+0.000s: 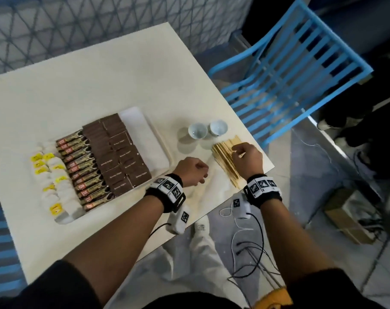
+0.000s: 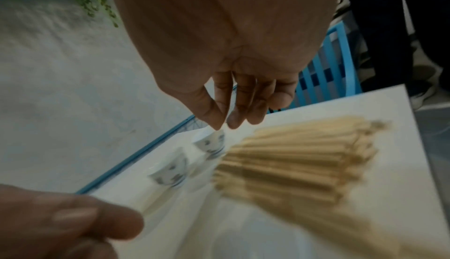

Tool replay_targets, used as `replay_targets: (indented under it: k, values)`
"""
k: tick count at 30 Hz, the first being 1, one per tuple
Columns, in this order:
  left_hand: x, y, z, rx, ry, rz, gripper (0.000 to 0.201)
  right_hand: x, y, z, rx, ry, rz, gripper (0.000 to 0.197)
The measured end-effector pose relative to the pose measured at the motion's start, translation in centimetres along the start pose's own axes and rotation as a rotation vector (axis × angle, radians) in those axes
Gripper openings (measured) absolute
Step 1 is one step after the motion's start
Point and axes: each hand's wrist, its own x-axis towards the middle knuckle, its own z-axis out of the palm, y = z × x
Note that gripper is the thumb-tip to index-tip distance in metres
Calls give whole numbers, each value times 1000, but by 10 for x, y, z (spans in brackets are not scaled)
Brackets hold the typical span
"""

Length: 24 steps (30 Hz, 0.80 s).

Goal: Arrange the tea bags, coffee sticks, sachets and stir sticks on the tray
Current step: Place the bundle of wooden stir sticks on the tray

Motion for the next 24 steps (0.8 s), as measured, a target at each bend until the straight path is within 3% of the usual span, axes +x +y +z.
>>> replay_targets:
  k: [3,6,10,15,17,24]
  values:
    - [17,19,23,-57,-56,-96,17,25,18,-13,-160,-19,42,41]
    - [34,31,42,-113,-66,-228,10,40,34,-17,-357,-154,63,64]
    - [54,44,55,-307,94,-320,11,46,52,-4,-451,-312,-28,88]
    - [63,61,59,-526,225,-340,12,38,51,17,-538,-367,-162,114]
    - [65,66,62,-570,217,-339,14,36,47,23,-539,-387,-192,105]
    - [69,71,69,-655,239,-354,13,37,32,23,-498,-380,-167,43]
